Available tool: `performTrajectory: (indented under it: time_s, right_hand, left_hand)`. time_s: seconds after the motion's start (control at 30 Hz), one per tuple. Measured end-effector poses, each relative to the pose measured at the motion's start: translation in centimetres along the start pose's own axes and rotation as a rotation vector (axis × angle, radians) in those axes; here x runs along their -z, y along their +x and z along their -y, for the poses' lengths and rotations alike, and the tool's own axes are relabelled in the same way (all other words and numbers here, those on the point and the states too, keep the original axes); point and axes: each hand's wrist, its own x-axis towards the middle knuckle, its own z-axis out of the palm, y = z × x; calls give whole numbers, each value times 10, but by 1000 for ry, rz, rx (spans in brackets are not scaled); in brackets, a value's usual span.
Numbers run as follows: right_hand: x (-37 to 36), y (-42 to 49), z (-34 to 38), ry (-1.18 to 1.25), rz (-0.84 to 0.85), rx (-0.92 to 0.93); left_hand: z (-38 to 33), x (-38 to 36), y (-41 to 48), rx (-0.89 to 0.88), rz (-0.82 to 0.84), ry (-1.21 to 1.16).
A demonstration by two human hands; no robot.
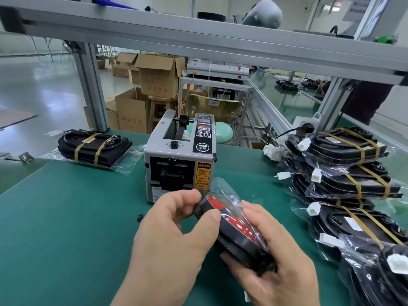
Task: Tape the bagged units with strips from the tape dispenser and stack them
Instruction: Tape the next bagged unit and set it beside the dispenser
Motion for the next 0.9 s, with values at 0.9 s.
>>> performTrajectory:
  time_s: [0.9]
  right_hand:
    - [8,12,-3,85,254,-147]
  left_hand:
    - [9,5,18,-286,318,396]
